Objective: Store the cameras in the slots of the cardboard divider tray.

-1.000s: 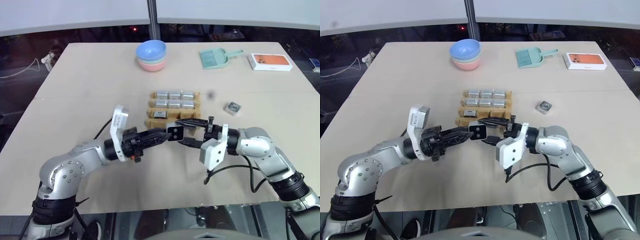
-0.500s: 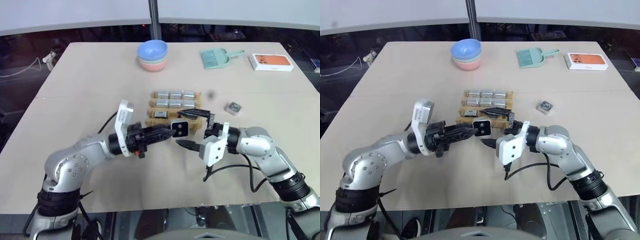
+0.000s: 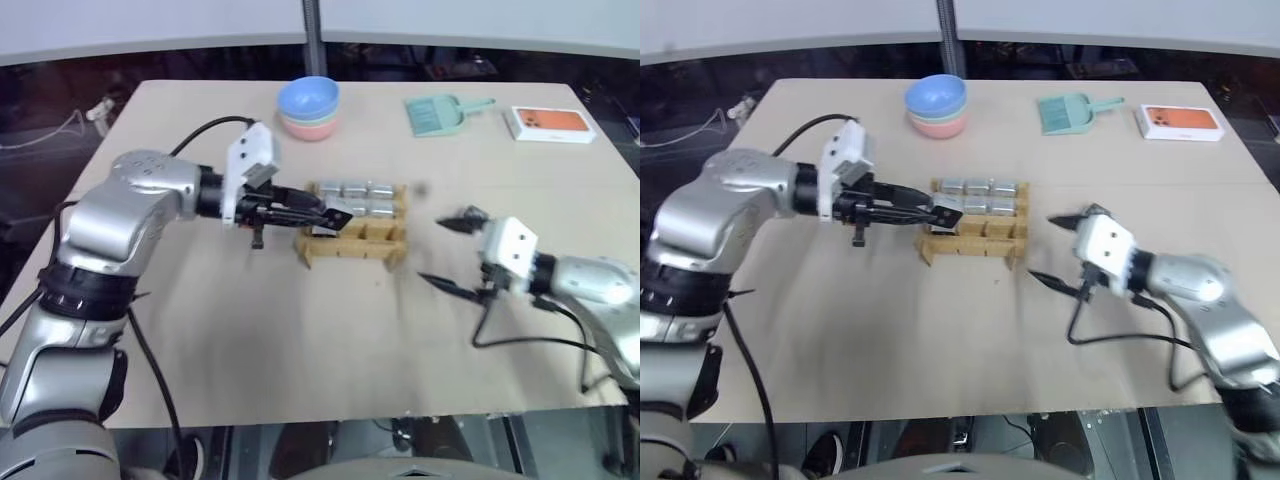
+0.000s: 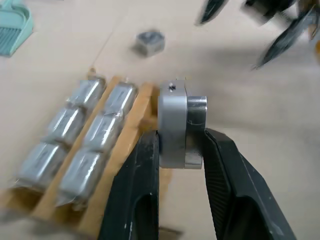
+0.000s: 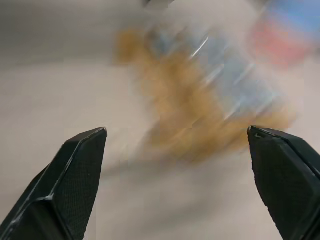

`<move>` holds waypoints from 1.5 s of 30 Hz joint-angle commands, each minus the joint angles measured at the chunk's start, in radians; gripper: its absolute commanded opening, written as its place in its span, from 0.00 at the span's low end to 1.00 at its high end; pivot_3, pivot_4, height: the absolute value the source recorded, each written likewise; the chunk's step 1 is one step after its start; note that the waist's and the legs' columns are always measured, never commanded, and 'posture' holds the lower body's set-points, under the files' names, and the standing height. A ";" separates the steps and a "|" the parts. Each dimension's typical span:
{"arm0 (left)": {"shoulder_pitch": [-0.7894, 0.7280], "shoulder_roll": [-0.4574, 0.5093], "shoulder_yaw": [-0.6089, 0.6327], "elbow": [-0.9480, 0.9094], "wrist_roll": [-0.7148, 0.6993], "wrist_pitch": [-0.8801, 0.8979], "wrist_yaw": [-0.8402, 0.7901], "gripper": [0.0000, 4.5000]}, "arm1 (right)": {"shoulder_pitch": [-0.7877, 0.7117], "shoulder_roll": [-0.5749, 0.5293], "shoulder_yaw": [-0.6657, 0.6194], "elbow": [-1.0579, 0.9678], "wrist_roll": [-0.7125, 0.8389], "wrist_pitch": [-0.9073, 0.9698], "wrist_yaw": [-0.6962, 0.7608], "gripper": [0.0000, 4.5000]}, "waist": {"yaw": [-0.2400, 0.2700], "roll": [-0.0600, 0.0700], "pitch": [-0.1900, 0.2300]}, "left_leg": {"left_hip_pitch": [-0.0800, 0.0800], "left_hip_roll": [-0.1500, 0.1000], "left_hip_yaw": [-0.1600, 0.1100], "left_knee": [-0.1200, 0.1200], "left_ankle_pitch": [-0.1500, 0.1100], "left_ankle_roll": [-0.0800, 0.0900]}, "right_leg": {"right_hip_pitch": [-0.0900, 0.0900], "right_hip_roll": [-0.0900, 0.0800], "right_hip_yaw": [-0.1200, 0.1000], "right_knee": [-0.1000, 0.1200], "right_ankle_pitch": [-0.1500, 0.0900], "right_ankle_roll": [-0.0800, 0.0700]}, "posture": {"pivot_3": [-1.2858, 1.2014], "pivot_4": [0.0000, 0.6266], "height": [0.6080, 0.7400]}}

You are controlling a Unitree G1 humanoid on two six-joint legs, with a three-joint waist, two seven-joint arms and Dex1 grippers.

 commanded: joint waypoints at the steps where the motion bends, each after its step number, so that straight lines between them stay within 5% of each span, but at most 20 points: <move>1: -0.079 -0.017 -0.041 0.068 0.079 -0.061 -0.075 0.15 | 0.013 -0.085 -0.209 -0.111 0.282 0.224 0.000 0.99 | 0.000 -0.001 0.000 | 0.000 0.001 0.000 0.000 0.000 0.000 | 0.000 0.000 0.000 -0.001 0.000 0.000 | 0.52 0.24 1.00; 9: -0.275 -0.149 -0.165 0.404 0.320 -0.259 -0.138 0.15 | -0.059 -0.178 -0.430 -0.182 0.643 0.387 -0.191 0.99 | 0.007 -0.002 0.001 | -0.001 0.001 -0.001 0.002 0.000 0.001 | 0.000 0.002 0.000 -0.001 0.000 0.007 | 0.52 0.24 1.00; 24: -0.562 -0.372 -0.221 0.903 0.503 -0.513 -0.288 0.15 | -0.054 -0.119 -0.344 -0.249 0.690 0.306 -0.405 0.99 | 0.005 -0.002 0.001 | -0.018 -0.001 -0.001 0.012 -0.005 0.008 | -0.008 0.000 0.000 -0.007 0.007 0.011 | 0.52 0.24 1.00; 33: -0.574 -0.444 -0.215 0.932 0.477 -0.478 -0.289 0.15 | -0.036 -0.103 -0.329 -0.263 0.670 0.269 -0.440 0.99 | 0.005 -0.002 0.001 | -0.018 0.000 -0.001 0.012 -0.005 0.008 | -0.008 0.000 0.000 -0.007 0.007 0.012 | 0.52 0.24 1.00; 45: -0.476 -0.323 -0.356 0.737 0.414 -0.448 -0.289 0.15 | -0.033 -0.107 -0.312 -0.251 0.640 0.242 -0.425 0.99 | 0.002 -0.002 0.001 | -0.017 0.001 -0.003 0.012 -0.005 0.009 | -0.008 0.000 0.001 -0.006 0.007 0.012 | 0.52 0.24 1.00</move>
